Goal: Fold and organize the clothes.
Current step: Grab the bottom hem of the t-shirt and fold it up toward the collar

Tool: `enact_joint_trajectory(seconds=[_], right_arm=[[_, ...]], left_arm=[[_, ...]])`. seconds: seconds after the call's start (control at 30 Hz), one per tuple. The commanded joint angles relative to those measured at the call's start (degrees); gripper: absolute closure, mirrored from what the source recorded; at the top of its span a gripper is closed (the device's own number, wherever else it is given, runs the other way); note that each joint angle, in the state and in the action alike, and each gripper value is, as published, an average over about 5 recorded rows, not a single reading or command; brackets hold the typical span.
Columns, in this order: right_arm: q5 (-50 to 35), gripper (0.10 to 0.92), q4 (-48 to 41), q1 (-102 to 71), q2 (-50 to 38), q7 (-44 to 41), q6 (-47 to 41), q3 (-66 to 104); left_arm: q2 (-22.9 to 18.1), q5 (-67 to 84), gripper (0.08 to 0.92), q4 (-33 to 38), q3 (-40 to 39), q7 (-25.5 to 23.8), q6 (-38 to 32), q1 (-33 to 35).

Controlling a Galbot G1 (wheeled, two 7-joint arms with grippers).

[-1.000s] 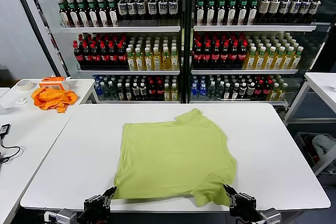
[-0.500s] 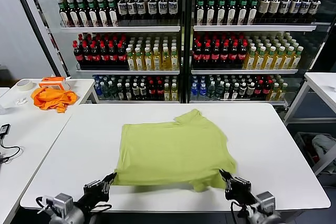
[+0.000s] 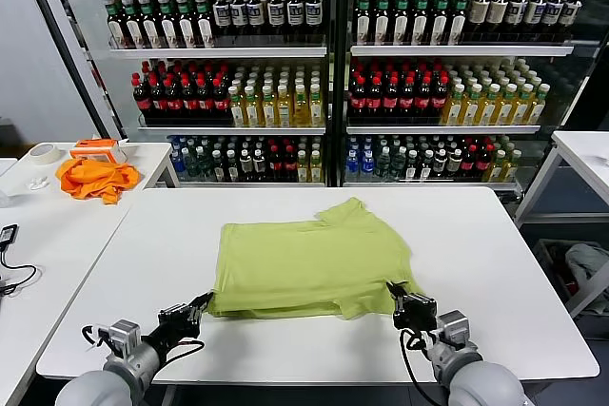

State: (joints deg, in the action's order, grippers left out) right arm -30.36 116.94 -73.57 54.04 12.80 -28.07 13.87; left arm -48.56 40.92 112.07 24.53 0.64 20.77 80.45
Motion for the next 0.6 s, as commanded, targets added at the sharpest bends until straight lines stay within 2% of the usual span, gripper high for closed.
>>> enact_joint_trajectory(seconds=[0.03,0.6], right_arm=[[0.16,0.920,-2.96,3.77,0.38,0.22,-0.39,-2.26],[0.47,0.920,-4.56,1.79,2.22,-0.25,0.70,-0.39]], left_arm=[[0.41,0.56,0.920,-6.14,-2.96,-1.22,-0.40,-7.39],[-0.03,0.24,0.920,-12.91,-10.28,-1.33,-0.30,-16.14]])
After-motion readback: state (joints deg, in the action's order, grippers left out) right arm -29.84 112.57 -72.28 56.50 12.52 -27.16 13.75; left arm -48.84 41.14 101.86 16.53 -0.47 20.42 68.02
